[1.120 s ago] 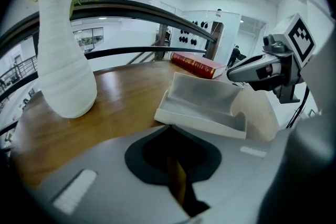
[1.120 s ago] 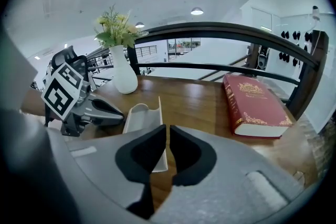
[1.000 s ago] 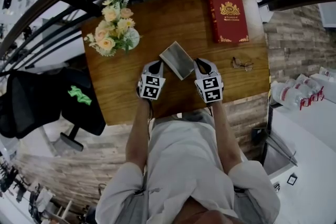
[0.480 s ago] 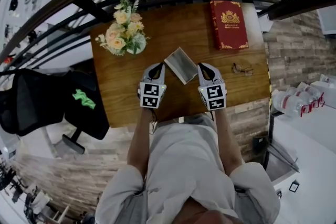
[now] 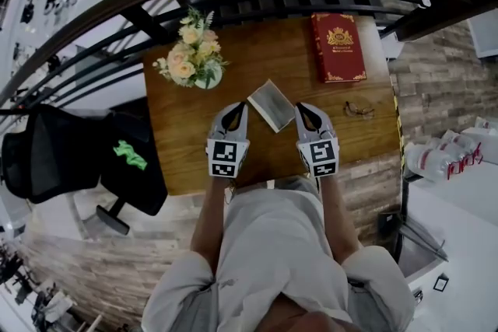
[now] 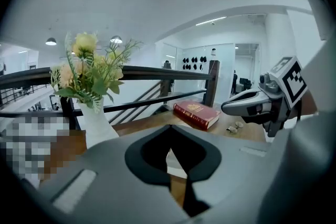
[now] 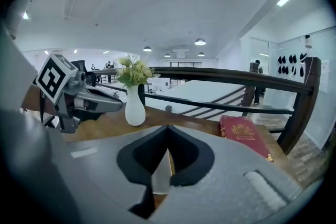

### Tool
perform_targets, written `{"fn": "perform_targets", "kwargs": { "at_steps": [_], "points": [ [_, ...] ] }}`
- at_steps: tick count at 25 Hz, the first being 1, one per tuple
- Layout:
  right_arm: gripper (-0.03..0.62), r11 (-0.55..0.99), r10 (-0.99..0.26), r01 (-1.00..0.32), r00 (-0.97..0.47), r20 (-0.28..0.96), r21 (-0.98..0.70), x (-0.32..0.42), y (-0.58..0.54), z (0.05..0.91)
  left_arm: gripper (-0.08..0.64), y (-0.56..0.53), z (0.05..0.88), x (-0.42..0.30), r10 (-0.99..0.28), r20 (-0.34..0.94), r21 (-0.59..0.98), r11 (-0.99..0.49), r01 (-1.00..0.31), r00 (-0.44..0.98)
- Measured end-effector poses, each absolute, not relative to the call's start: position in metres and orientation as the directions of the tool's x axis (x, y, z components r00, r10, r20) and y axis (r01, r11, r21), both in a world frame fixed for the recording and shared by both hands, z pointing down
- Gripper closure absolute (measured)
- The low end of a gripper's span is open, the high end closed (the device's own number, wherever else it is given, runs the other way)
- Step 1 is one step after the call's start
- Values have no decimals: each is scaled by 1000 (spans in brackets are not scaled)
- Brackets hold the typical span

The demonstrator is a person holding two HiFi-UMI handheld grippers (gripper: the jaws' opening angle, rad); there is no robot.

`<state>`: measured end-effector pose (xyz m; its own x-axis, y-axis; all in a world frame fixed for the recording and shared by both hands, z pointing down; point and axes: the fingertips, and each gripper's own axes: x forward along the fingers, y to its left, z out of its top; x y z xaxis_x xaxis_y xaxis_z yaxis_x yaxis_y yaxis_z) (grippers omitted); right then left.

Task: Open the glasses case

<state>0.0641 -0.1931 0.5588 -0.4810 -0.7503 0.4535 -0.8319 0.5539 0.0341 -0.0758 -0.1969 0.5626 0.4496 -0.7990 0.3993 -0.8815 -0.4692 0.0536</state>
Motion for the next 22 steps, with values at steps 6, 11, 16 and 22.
{"fn": "perform_targets", "kwargs": {
  "at_steps": [6,11,16,22],
  "points": [
    [589,545,-768,-837,-476,428,47,61,-191,549,540,-189,554,-73,-796,384,55,-486,-872,468],
    [591,537,-774,-842,-469,424,49,58,-188,544,540,-187,549,-70,-792,372,55,-502,-863,484],
    [591,529,-779,-847,-461,424,52,53,-185,541,540,-186,545,-73,-791,361,53,-511,-858,494],
    [591,528,-779,-847,-456,431,58,44,-182,546,540,-188,542,-82,-796,347,51,-513,-857,497]
  ]
}}
